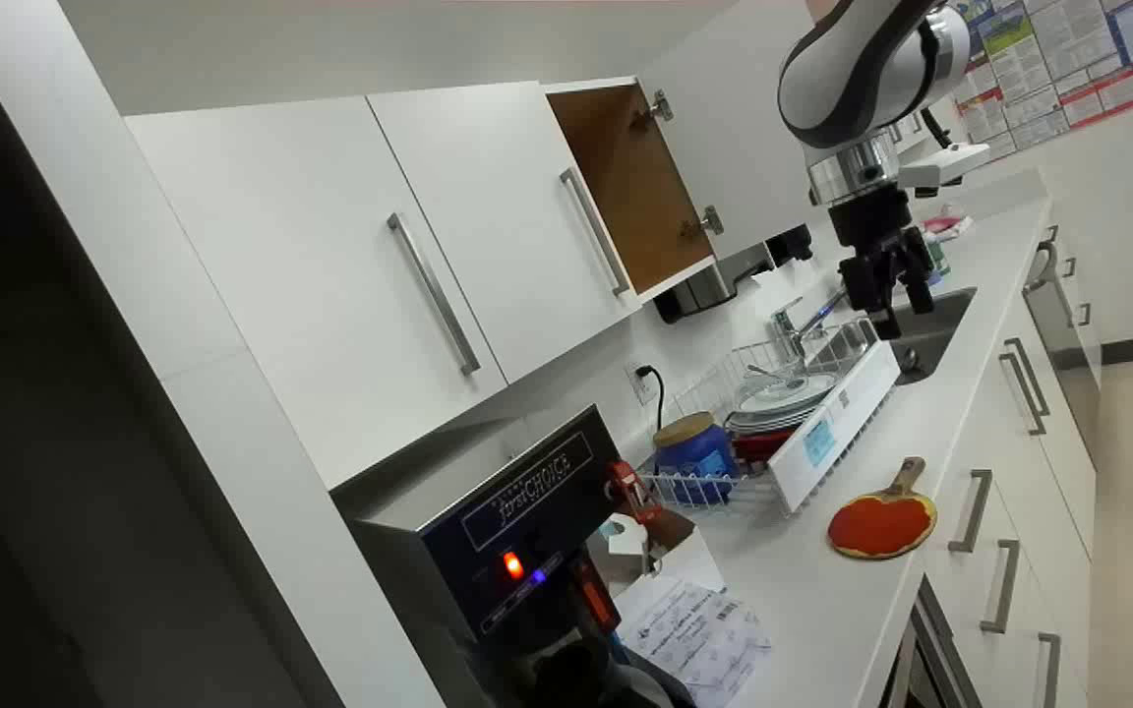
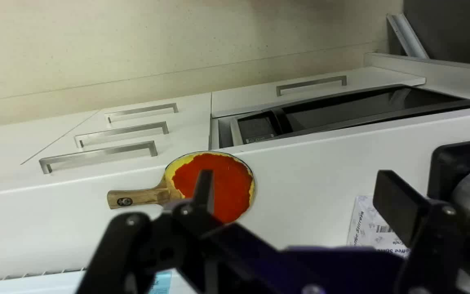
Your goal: Turn off the switch on the coffee machine
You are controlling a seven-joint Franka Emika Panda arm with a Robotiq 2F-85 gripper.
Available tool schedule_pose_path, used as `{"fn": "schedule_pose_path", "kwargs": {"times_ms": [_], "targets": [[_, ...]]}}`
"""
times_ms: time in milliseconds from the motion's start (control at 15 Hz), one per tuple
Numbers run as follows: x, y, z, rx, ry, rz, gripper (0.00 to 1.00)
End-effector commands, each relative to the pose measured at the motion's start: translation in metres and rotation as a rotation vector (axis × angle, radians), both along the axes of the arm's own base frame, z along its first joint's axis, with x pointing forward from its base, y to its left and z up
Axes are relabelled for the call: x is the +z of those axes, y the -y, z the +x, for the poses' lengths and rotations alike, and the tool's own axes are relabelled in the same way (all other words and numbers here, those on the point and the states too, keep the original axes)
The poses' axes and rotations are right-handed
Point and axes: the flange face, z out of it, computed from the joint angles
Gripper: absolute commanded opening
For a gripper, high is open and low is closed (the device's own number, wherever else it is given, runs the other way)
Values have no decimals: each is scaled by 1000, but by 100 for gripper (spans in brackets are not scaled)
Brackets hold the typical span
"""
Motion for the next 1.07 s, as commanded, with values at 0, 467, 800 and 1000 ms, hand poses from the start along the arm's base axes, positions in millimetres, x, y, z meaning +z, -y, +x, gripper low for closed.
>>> {"fn": "schedule_pose_path", "kwargs": {"times_ms": [0,467,800,1000], "targets": [[1,0,0,0,-1,0,100],[1,0,0,0,-1,0,100],[10,-27,-3,58,35,-34,100],[12,-59,-10,80,30,-67,100]]}}
